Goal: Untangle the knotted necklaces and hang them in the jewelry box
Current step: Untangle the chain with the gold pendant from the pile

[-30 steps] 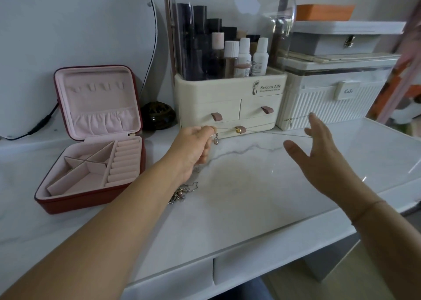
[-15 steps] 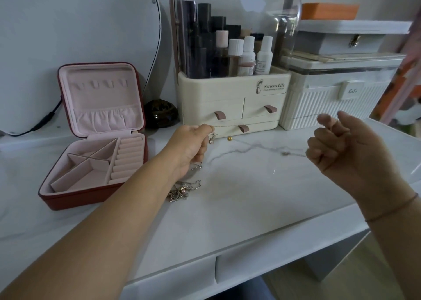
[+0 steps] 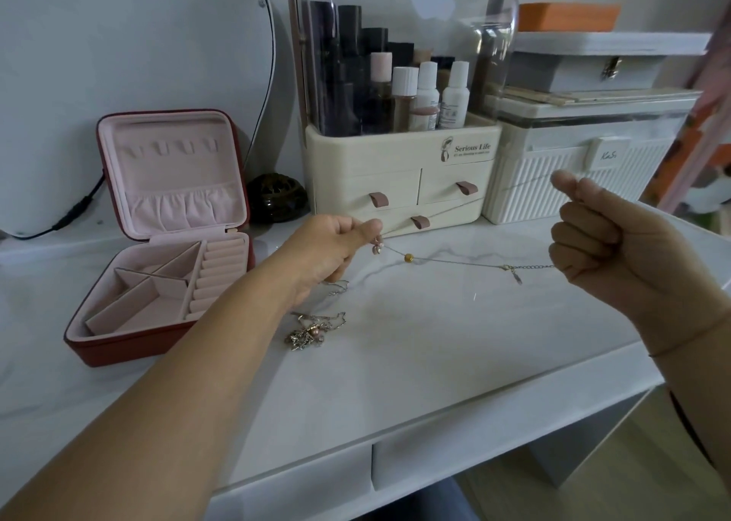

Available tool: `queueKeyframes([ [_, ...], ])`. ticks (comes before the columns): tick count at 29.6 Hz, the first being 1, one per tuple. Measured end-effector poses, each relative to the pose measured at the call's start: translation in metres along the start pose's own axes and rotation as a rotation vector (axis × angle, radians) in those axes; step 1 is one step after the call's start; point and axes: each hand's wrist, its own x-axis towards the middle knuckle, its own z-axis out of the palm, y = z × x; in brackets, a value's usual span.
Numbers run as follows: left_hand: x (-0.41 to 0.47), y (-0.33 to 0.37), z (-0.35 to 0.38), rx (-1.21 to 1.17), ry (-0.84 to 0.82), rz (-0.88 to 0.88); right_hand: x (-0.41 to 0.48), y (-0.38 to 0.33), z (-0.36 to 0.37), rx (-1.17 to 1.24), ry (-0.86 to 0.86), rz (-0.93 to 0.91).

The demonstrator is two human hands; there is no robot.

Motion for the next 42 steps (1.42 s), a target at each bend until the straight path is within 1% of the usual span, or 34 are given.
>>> queueKeyframes([
  [5, -0.002, 0.002, -0.003, 0.062, -0.032, -0.024, 0.004, -0.002, -0.004, 0.025, -0.033, 0.032],
  [9, -0.003, 0.002, -0.004, 0.045, -0.101, -0.002, 0.007, 0.001, -0.011, 0.069, -0.085, 0.057],
  [12, -0.005, 0.003, -0.004, 0.023, -0.152, 0.006, 0.009, 0.005, -0.018, 0.149, -0.188, 0.086],
  [15, -0.007, 0.004, -0.003, -0.003, -0.164, 0.006, 0.013, 0.009, -0.026, 0.221, -0.275, 0.122],
  [18, -0.007, 0.003, -0.002, -0.025, -0.188, 0.0, 0.019, 0.015, -0.033, 0.417, -0.46, 0.218],
  [21, -0.007, 0.003, -0.001, -0.04, -0.241, -0.013, 0.024, 0.016, -0.037, 0.455, -0.486, 0.255],
  [26, -0.008, 0.003, 0.0, -0.056, -0.425, -0.049, 0.029, 0.022, -0.036, 0.401, -0.39, 0.228],
  [29, -0.009, 0.003, 0.002, -0.053, -0.545, -0.042, 0.032, 0.023, -0.026, 0.279, -0.236, 0.181],
  [33, -0.009, 0.003, 0.001, -0.086, -0.599, -0.018, 0.037, 0.024, -0.01, 0.188, -0.137, 0.16],
  [35, -0.011, 0.005, 0.001, -0.091, -0.597, -0.001, 0.04, 0.025, -0.007, 0.169, -0.11, 0.16],
  [38, -0.012, 0.006, 0.002, -0.063, -0.536, 0.004, 0.043, 0.024, -0.008, 0.156, -0.102, 0.151],
  [40, -0.012, 0.006, 0.001, -0.032, -0.465, 0.018, 0.044, 0.022, -0.01, 0.153, -0.096, 0.141],
  [42, -0.013, 0.007, 0.003, -0.001, -0.361, 0.051, 0.044, 0.019, -0.013, 0.145, -0.087, 0.131],
])
